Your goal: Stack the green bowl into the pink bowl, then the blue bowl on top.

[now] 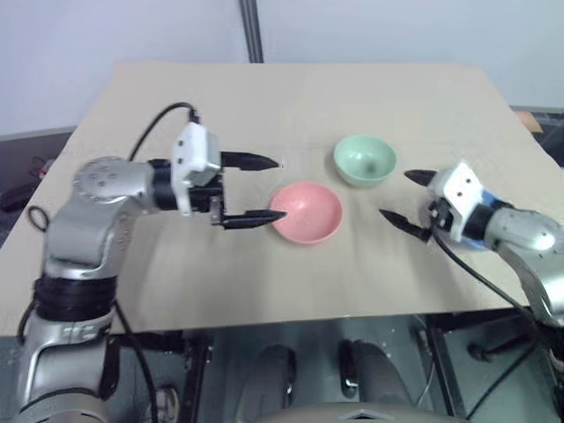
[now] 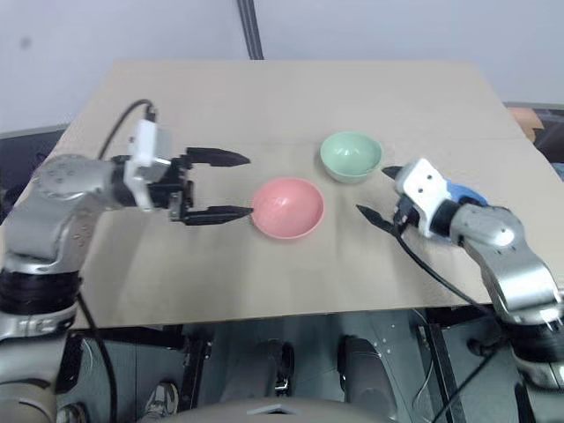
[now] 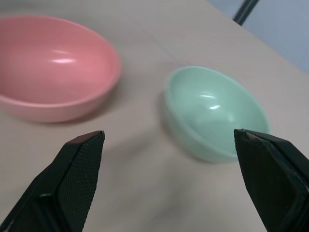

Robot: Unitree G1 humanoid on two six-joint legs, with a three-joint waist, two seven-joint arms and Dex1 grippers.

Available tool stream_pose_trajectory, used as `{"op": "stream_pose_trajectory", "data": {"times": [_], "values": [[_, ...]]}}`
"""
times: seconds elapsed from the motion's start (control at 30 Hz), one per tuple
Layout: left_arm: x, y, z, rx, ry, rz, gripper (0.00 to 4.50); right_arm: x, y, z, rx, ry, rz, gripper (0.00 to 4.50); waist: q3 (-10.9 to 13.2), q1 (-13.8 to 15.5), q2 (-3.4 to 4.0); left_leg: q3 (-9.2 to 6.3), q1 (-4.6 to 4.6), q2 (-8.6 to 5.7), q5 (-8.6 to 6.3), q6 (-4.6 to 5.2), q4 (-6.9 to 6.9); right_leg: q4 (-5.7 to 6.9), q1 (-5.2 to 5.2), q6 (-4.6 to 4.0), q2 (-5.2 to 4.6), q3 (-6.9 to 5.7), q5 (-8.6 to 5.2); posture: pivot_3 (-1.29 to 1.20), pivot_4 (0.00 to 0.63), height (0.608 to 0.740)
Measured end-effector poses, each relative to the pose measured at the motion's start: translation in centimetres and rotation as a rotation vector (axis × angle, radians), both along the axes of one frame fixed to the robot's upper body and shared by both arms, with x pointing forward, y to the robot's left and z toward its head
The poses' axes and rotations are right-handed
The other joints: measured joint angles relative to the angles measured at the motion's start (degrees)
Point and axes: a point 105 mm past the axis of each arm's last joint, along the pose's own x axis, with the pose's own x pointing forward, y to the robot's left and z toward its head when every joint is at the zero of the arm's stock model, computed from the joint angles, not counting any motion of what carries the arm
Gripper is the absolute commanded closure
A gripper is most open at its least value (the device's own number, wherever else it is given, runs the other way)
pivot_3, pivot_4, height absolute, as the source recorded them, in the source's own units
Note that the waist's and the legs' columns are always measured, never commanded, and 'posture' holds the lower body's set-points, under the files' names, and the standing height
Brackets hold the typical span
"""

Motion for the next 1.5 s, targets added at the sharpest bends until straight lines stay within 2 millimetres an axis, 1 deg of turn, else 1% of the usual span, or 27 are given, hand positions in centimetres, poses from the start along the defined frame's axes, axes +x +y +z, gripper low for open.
{"op": "stream_pose_trajectory", "data": {"times": [0.07, 0.1, 0.13, 0.23, 0.33, 0.37, 0.4, 0.5, 0.57, 0.63, 0.67, 0.8, 0.87, 0.93, 0.97, 1.03, 1.1, 1.13, 1.17, 1.23, 1.27, 1.3, 1.33, 1.4, 1.47, 1.5], "values": [[-0.6, 0.4, -0.1, -0.015, 0.018, 0.017, 0.05, 2.0, 0.5, 0.0, -0.054, -0.018, 0.016, 0.00, 0.00, -0.05, 0.00, -0.01, -0.02, 0.00, 0.00, 0.00, -0.01, 0.00, -0.01, -0.03, 0.00, -0.02, 0.08, 0.00, 0.150, 0.740], [-0.6, 0.4, -0.1, -0.016, 0.020, 0.017, 0.05, 2.2, 0.5, 0.0, -0.059, -0.016, 0.016, 0.00, 0.00, -0.05, 0.00, -0.02, -0.02, 0.00, 0.00, 0.00, -0.01, 0.00, -0.01, -0.02, 0.00, -0.02, 0.08, 0.00, 0.150, 0.740], [-0.9, 0.6, -0.3, -0.019, 0.028, 0.041, 0.05, 3.4, 1.1, -0.2, -0.096, -0.020, 0.040, 0.00, 0.01, -0.06, -0.01, -0.03, -0.03, 0.00, 0.00, 0.00, -0.01, 0.01, -0.03, 0.05, 0.01, -0.03, 0.15, 0.00, 0.150, 0.740], [-1.3, 0.9, -0.4, -0.018, 0.029, 0.061, 0.05, 4.7, 1.9, -0.5, -0.130, -0.017, 0.074, 0.00, 0.04, 0.01, 0.02, -0.04, -0.07, 0.00, 0.00, -0.01, -0.01, 0.00, -0.04, 0.05, -0.01, -0.03, 0.16, 0.00, 0.150, 0.740], [-1.6, 1.2, -0.6, -0.028, 0.043, 0.092, 0.05, 5.6, 2.7, -1.4, -0.205, 0.004, 0.132, 0.00, 0.05, -0.03, 0.02, -0.03, -0.08, -0.01, 0.01, -0.01, -0.02, -0.02, -0.05, 0.04, -0.02, -0.03, 0.17, 0.00, 0.150, 0.740], [-1.7, 1.3, -0.5, -0.030, 0.044, 0.099, 0.00, 5.8, 2.8, -1.8, -0.223, 0.015, 0.143, 0.55, 0.05, 0.00, 0.02, -0.05, -0.09, -0.01, 0.01, -0.02, -0.02, -0.02, -0.04, 0.04, -0.03, -0.04, 0.17, 0.00, 0.150, 0.740], [-2.1, 1.7, -0.5, -0.032, 0.049, 0.109, 0.00, 6.2, 3.1, -2.4, -0.261, 0.025, 0.163, 0.84, 0.05, -0.11, 0.02, -0.02, -0.07, -0.01, 0.01, -0.02, -0.04, -0.02, -0.05, 0.03, -0.03, -0.02, 0.17, 0.00, 0.150, 0.740], [-3.2, 2.3, -0.4, -0.058, 0.063, 0.091, 0.00, 6.6, 2.5, -4.2, -0.333, 0.059, 0.169, 2.37, 0.07, -0.06, 0.06, -0.02, -0.10, -0.01, 0.10, -0.18, -0.08, -0.02, -0.09, 0.02, -0.05, -0.02, 0.17, 0.00, 0.150, 0.740], [-4.0, 2.6, -0.6, -0.064, 0.090, 0.083, 0.00, 6.9, 2.3, -4.9, -0.371, 0.065, 0.176, 3.41, 0.09, -0.13, 0.08, 0.01, -0.10, -0.01, 0.10, -0.18, -0.08, -0.03, -0.10, 0.00, -0.06, 0.00, 0.16, 0.00, 0.150, 0.740], [-4.3, 2.7, -0.6, -0.067, 0.098, 0.079, 0.00, 7.0, 2.4, -4.9, -0.395, 0.047, 0.192, 4.45, 0.10, -0.14, 0.10, 0.00, -0.08, -0.01, 0.09, -0.17, -0.08, -0.02, -0.10, -0.06, -0.05, 0.00, 0.13, 0.00, 0.150, 0.740], [-4.4, 2.7, -0.6, -0.073, 0.100, 0.076, 0.00, 7.2, 2.5, -4.6, -0.404, 0.024, 0.195, 4.49, 0.11, -0.15, 0.11, 0.01, -0.07, -0.01, 0.10, -0.17, -0.08, 0.00, -0.10, -0.16, -0.05, 0.01, 0.07, 0.00, 0.150, 0.740], [-4.6, 2.6, -0.6, -0.092, 0.110, 0.081, 0.00, 7.5, 2.8, -3.8, -0.443, -0.034, 0.206, 4.49, 0.11, -0.10, 0.12, 0.00, -0.05, 0.00, 0.10, -0.18, -0.08, 0.05, -0.09, -0.18, -0.05, 0.01, 0.06, 0.00, 0.150, 0.740], [-4.6, 2.8, -0.7, -0.099, 0.112, 0.099, 0.00, 7.1, 3.4, -3.0, -0.439, -0.054, 0.245, 4.49, 0.18, -0.12, 0.20, 0.03, -0.09, -0.01, 0.10, -0.18, -0.09, 0.06, -0.16, -0.17, -0.05, 0.05, 0.07, 0.00, 0.150, 0.740], [-4.4, 3.0, -0.8, -0.110, 0.113, 0.113, 0.00, 5.6, 5.1, -1.0, -0.374, -0.099, 0.342, 4.49, 0.19, -0.12, 0.23, 0.06, -0.14, 0.00, 0.09, -0.17, -0.10, 0.11, -0.24, 0.01, -0.05, 0.09, 0.18, 0.00, 0.150, 0.740], [-4.4, 3.1, -0.9, -0.111, 0.112, 0.119, 0.00, 4.2, 6.2, 0.3, -0.338, -0.123, 0.411, 4.49, 0.19, -0.12, 0.23, 0.04, -0.14, 0.02, 0.08, -0.16, -0.14, 0.12, -0.25, 0.01, -0.04, 0.07, 0.18, 0.00, 0.150, 0.740], [-4.4, 3.2, -1.3, -0.112, 0.118, 0.127, 0.00, 1.7, 7.9, 1.6, -0.306, -0.138, 0.519, 4.49, 0.20, -0.05, 0.24, 0.03, -0.10, 0.03, 0.02, -0.06, -0.18, 0.16, -0.26, 0.00, -0.06, 0.05, 0.17, 0.00, 0.150, 0.740], [-4.3, 3.2, -1.5, -0.124, 0.126, 0.128, 0.00, 0.1, 8.9, 2.0, -0.296, -0.128, 0.580, 4.49, 0.19, 0.01, 0.24, 0.00, -0.10, 0.03, 0.01, -0.05, -0.17, 0.18, -0.25, 0.00, -0.08, 0.02, 0.17, 0.00, 0.150, 0.740], [-4.3, 3.1, -1.7, -0.131, 0.131, 0.125, 0.00, -1.3, 9.7, 1.9, -0.296, -0.096, 0.622, 4.49, 0.19, 0.16, 0.23, 0.00, -0.10, 0.01, 0.01, -0.04, -0.15, 0.19, -0.24, 0.00, -0.12, -0.01, 0.17, 0.00, 0.150, 0.740], [-4.3, 3.0, -1.8, -0.133, 0.132, 0.122, 0.00, -2.1, 10.3, 1.7, -0.294, -0.079, 0.654, 4.49, 0.19, 0.16, 0.23, 0.00, -0.10, 0.01, 0.01, -0.04, -0.12, 0.19, -0.24, -0.11, -0.12, -0.01, 0.10, 0.00, 0.150, 0.740], [-4.3, 3.0, -1.8, -0.135, 0.129, 0.120, 0.00, -2.8, 11.1, 1.5, -0.297, -0.053, 0.673, 4.49, 0.19, 0.09, 0.23, 0.04, -0.08, -0.01, 0.01, -0.04, -0.10, 0.20, -0.24, -0.19, -0.14, 0.01, 0.05, 0.00, 0.150, 0.740], [-4.2, 3.0, -1.7, -0.136, 0.126, 0.120, 0.00, -2.9, 11.5, 1.3, -0.292, -0.047, 0.677, 3.78, 0.18, 0.06, 0.21, 0.04, -0.05, -0.01, 0.01, -0.04, -0.09, 0.21, -0.22, -0.19, -0.13, 0.00, 0.05, 0.00, 0.150, 0.740], [-4.1, 2.9, -1.6, -0.138, 0.123, 0.119, 0.00, -2.8, 12.0, 0.9, -0.293, -0.043, 0.676, 3.32, 0.18, 0.03, 0.21, 0.06, -0.03, -0.01, 0.01, -0.04, -0.08, 0.26, -0.24, -0.19, -0.12, 0.02, 0.04, 0.00, 0.150, 0.740], [-4.1, 2.9, -1.6, -0.138, 0.123, 0.116, 0.00, -2.6, 12.2, 0.5, -0.298, -0.036, 0.670, 3.00, 0.18, 0.02, 0.21, 0.07, -0.02, -0.02, 0.02, -0.05, -0.08, 0.29, -0.24, -0.19, -0.12, 0.02, 0.04, 0.00, 0.150, 0.740], [-4.0, 2.6, -1.6, -0.137, 0.122, 0.106, 0.00, -2.0, 12.1, -0.4, -0.321, -0.013, 0.644, 2.04, 0.18, 0.16, 0.22, 0.04, -0.05, -0.04, 0.03, -0.07, -0.08, 0.31, -0.24, -0.20, -0.12, 0.01, 0.04, 0.00, 0.150, 0.740], [-4.0, 2.5, -1.5, -0.139, 0.121, 0.104, 0.00, -1.7, 11.8, -0.5, -0.332, -0.015, 0.619, 0.92, 0.19, 0.08, 0.22, 0.06, -0.07, -0.04, 0.04, -0.08, -0.08, 0.31, -0.26, -0.20, -0.12, 0.03, 0.04, 0.00, 0.150, 0.740], [-4.0, 2.5, -1.5, -0.139, 0.120, 0.104, 0.00, -1.6, 11.8, -0.3, -0.329, -0.024, 0.612, 0.55, 0.19, 0.05, 0.22, 0.05, -0.07, -0.04, 0.05, -0.11, -0.08, 0.31, -0.26, -0.19, -0.12, 0.03, 0.05, 0.00, 0.150, 0.740]]}}
